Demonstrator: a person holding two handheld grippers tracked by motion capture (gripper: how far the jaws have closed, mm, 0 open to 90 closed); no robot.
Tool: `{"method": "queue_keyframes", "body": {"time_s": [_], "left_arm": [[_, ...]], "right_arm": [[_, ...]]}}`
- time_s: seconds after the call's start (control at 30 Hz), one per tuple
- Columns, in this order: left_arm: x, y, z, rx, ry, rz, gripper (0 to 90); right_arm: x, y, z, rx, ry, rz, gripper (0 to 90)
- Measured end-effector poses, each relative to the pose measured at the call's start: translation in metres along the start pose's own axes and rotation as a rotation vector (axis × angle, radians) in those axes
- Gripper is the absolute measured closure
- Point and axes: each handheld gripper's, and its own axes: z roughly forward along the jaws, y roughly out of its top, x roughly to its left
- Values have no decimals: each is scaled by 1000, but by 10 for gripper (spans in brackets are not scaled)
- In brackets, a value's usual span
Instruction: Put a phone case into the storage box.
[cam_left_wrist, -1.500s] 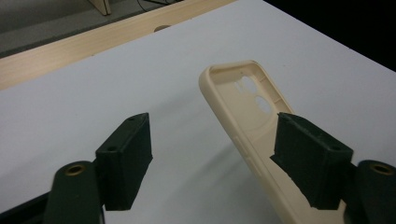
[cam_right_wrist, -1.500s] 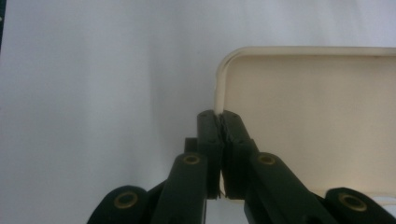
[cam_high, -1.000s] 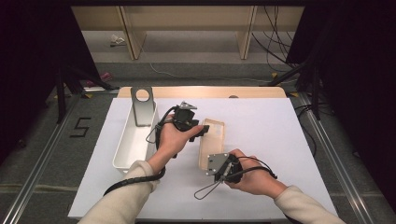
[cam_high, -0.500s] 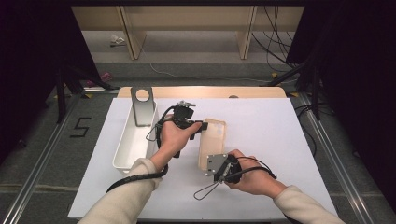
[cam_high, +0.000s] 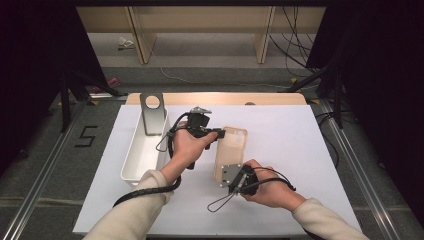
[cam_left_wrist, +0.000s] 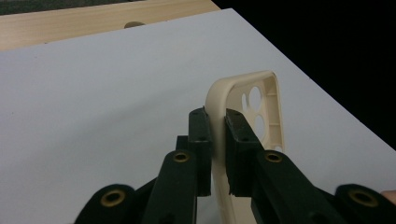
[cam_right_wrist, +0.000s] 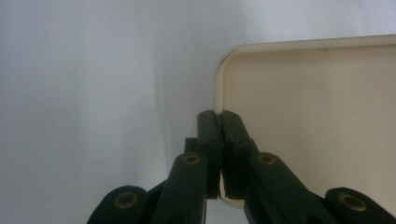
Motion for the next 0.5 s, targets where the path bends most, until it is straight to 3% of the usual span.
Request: {"method": "queue_keyframes", "body": {"time_s": [0.1, 0.2, 0.23, 0.33, 0.5], "left_arm": [[-1, 1, -2, -11, -10, 6, 827], [-5, 1, -4, -40, -23, 16, 831], [-6, 1, -5, -46, -25, 21, 835], [-9, 3, -7, -61, -1, 71, 838], [-7, 4, -11, -91, 37, 114, 838]], "right_arm": [[1, 0, 0, 6, -5, 21, 881], [-2, -1, 1, 1, -20, 6, 877], [-1, -1, 0, 2, -21, 24, 874], [-3, -3, 1, -6, -45, 30, 854], [-7, -6, -1, -39, -93, 40, 661]]}}
